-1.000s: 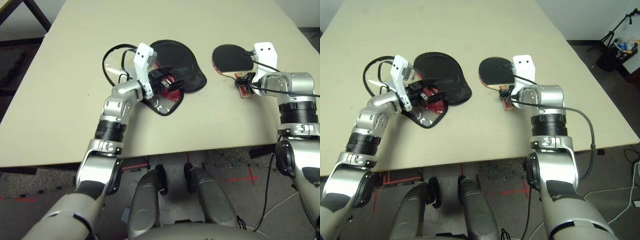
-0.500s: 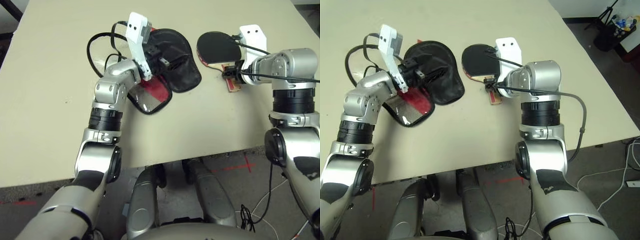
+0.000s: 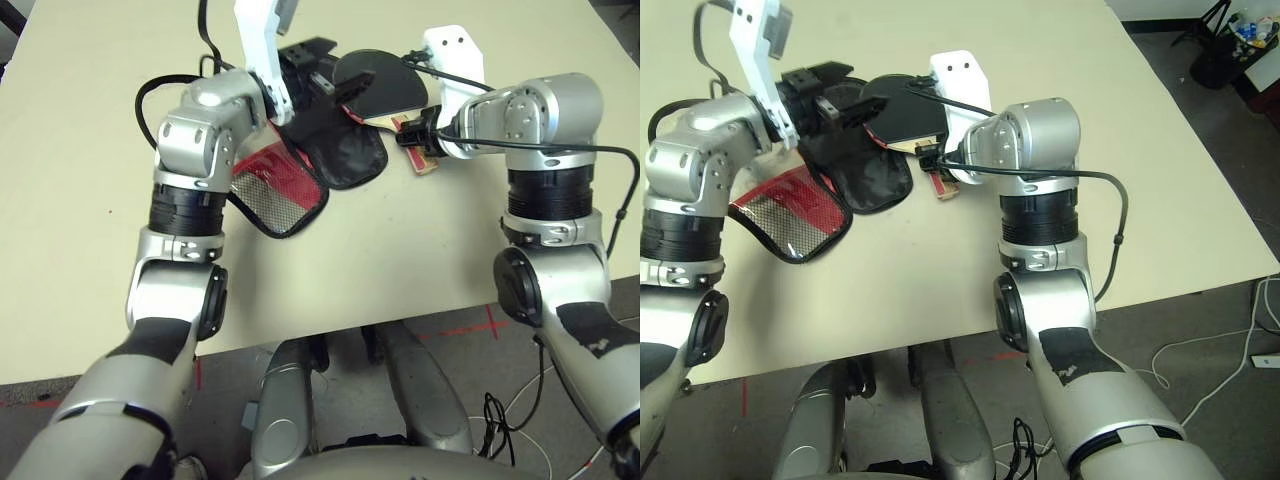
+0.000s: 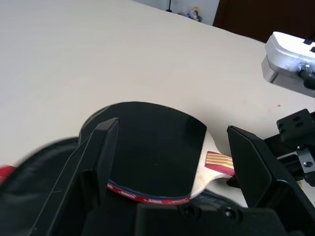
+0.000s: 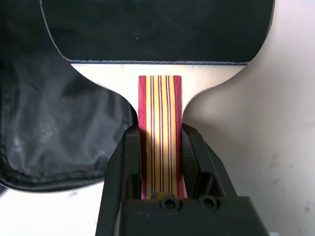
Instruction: Store the ping-pong paddle in its case and zip it.
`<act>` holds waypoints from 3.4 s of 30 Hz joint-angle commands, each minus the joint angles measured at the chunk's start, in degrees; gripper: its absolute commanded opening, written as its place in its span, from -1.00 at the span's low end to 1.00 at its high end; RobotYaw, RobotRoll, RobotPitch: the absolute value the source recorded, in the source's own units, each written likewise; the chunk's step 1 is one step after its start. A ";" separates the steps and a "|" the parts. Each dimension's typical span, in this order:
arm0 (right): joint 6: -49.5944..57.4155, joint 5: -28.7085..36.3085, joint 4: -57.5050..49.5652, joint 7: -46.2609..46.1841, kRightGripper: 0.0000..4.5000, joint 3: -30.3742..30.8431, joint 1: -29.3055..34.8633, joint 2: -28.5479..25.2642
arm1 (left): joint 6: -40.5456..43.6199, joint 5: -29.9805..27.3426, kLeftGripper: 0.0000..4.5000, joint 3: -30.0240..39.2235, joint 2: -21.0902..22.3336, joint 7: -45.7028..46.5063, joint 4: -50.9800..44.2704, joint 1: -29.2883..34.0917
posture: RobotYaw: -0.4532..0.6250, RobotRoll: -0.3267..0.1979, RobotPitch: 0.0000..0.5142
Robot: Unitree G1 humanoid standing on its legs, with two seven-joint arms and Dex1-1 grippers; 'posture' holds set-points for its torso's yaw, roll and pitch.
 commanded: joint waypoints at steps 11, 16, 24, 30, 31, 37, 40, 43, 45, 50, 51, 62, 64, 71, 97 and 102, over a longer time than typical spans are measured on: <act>-13.43 -0.77 14.79 3.42 -0.51 6.77 -5.60 6.06 | 0.10 2.02 1.00 0.58 5.05 0.07 -2.98 5.55 | -0.39 0.25 -0.19; -21.66 -2.72 26.96 2.89 -0.51 6.09 -8.18 7.69 | 0.72 1.73 1.00 1.09 5.06 0.88 -3.80 6.60 | -0.38 0.25 -0.17; -33.72 -4.49 43.81 -0.50 -0.51 2.13 -12.63 6.78 | 2.58 0.75 1.00 1.97 4.30 2.06 -5.74 7.57 | -0.38 0.25 -0.06; -37.20 -4.69 49.50 -1.74 -0.51 0.37 -14.17 6.85 | 3.38 0.43 1.00 2.13 4.20 2.45 -6.44 7.75 | -0.37 0.25 -0.01; -37.84 -4.79 50.20 -1.78 -0.51 0.28 -14.26 6.93 | 3.42 0.45 1.00 2.10 4.15 2.54 -6.35 7.60 | -0.37 0.25 0.01; -38.85 -5.34 52.28 -1.59 -0.51 -0.39 -14.75 7.52 | 3.94 0.21 1.00 2.25 3.85 2.92 -6.95 7.81 | -0.36 0.25 0.04; -38.29 -5.35 52.15 -1.25 -0.51 -0.49 -14.93 7.87 | 3.76 0.25 1.00 2.16 3.73 3.06 -6.70 7.91 | -0.37 0.25 0.05; -36.75 -5.20 51.12 -0.39 -0.51 -0.20 -15.14 8.65 | 3.67 0.18 1.00 2.21 3.56 3.21 -6.44 7.85 | -0.37 0.25 0.06; -35.91 -5.08 50.46 -0.08 -0.51 -0.06 -15.39 9.45 | 3.53 0.13 1.00 2.14 3.46 3.30 -6.14 7.73 | -0.38 0.25 0.06; -35.45 -5.61 49.62 0.18 -0.51 0.48 -14.38 11.01 | 3.44 -0.22 1.00 2.42 3.14 3.92 -5.58 7.66 | -0.37 0.25 0.05; -35.56 -5.85 49.60 0.24 -0.51 0.65 -14.00 11.07 | 3.38 -0.17 1.00 2.41 3.19 3.92 -5.56 7.69 | -0.37 0.25 0.05; -36.92 -7.19 50.44 -0.46 -0.51 0.17 -14.09 9.32 | 3.19 -0.16 1.00 2.77 3.33 4.10 -5.28 7.76 | -0.39 0.25 0.03; -36.98 -7.33 50.51 -0.42 -0.51 0.14 -14.28 9.09 | 2.99 -0.16 1.00 2.69 3.12 4.12 -5.04 7.64 | -0.40 0.25 0.02; -36.85 -7.69 50.41 -0.61 -0.51 0.08 -13.87 9.44 | 2.18 -0.16 1.00 2.77 2.90 4.21 -3.93 6.77 | -0.39 0.25 0.02; -46.34 -1.36 21.27 15.14 0.98 -2.08 1.35 1.41 | -9.80 1.23 1.00 10.71 7.01 8.96 12.14 -3.52 | -0.28 0.25 -0.04; -44.58 1.33 11.39 16.09 0.98 -4.16 6.79 -2.69 | -14.31 2.65 1.00 11.45 12.80 7.27 20.19 -1.83 | -0.22 0.25 -0.13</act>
